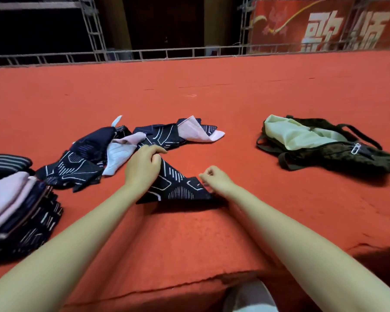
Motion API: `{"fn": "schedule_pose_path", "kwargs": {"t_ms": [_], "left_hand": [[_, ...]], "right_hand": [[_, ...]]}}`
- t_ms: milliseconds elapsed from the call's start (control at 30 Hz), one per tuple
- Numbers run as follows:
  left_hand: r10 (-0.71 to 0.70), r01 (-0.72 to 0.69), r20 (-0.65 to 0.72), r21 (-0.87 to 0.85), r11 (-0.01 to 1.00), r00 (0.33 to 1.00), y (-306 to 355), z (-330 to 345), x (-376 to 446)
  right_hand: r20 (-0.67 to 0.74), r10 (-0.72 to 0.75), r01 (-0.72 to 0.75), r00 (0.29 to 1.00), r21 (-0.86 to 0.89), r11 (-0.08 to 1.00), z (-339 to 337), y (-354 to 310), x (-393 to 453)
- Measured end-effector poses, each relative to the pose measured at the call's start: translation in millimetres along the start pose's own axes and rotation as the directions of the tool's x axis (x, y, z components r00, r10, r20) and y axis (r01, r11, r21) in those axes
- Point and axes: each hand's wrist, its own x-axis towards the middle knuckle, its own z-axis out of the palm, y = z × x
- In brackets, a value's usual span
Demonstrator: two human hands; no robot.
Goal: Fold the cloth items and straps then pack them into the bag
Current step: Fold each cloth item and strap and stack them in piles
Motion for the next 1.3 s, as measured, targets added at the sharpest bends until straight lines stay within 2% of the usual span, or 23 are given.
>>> {"fn": "schedule_pose_path", "kwargs": {"t_ms": [33,100,133,200,267,367,467,567,700,800,900,967,1033,1133,1200,1300], "left_hand": [[-0.015,0.015,0.043,0.013,1.000,0.999,-5,-4,-4],[-0.054,0.047,0.151,0.048,0.998,0.987,-18,-11,-13],[-0.068,0.056,0.200,0.067,0.996,0.977,-25,-15,-19],[-0.082,0.054,0.265,0.111,0.992,0.961,-39,-23,-33],[-0.100,0.057,0.252,0.172,0.983,0.963,-49,-29,-49],[-0.118,0.070,0.148,0.293,0.954,0.982,-54,-32,-71],[-0.075,0.021,0.164,0.310,0.951,0.984,-51,-27,-86],[-0.056,-0.006,0.234,0.256,0.967,0.971,-42,-13,-95],[-0.040,-0.005,0.272,0.163,0.987,0.962,-28,7,-99],[-0.041,0.004,0.294,0.125,0.992,0.955,-25,22,-101],[-0.036,0.000,0.247,0.147,0.989,0.968,-27,34,-104],[-0.056,0.028,0.212,0.131,0.991,0.976,-27,37,-102],[-0.089,0.074,0.219,0.078,0.994,0.972,-28,37,-99],[-0.108,0.114,0.178,-0.023,0.993,0.978,-32,38,-97],[-0.132,0.147,0.105,-0.150,0.978,0.986,-36,37,-96],[-0.300,0.307,0.083,-0.409,0.859,0.950,-36,33,-93]], "right_hand": [[0.015,-0.029,0.031,0.999,-0.177,0.984,9,3,-7],[0.027,-0.066,0.071,0.997,-0.499,0.864,26,3,-21],[0.006,-0.076,0.065,0.997,-0.571,0.818,32,1,-26],[-0.066,-0.045,-0.002,0.997,-0.581,0.814,39,-4,-33],[-0.092,-0.005,-0.042,0.996,-0.500,0.865,39,-7,-34],[-0.092,-0.037,0.006,0.995,-0.318,0.948,31,-6,-37],[-0.166,-0.031,0.032,0.986,0.006,0.999,21,0,-39],[-0.122,0.101,-0.054,0.987,0.341,0.939,7,4,-41],[-0.066,0.221,-0.165,0.973,0.474,0.865,-2,5,-47],[-0.061,0.146,-0.093,0.987,0.525,0.846,2,-1,-56],[-0.049,-0.065,0.082,0.997,0.592,0.802,20,-2,-68],[-0.102,-0.155,0.185,0.983,0.627,0.756,36,-1,-72],[-0.194,-0.239,0.306,0.952,0.520,0.797,50,0,-70],[-0.220,-0.398,0.438,0.891,0.183,0.880,60,3,-64],[-0.156,-0.493,0.497,0.856,-0.016,0.868,65,9,-61],[-0.002,-0.489,0.473,0.872,-0.246,0.846,70,10,-64]]}}
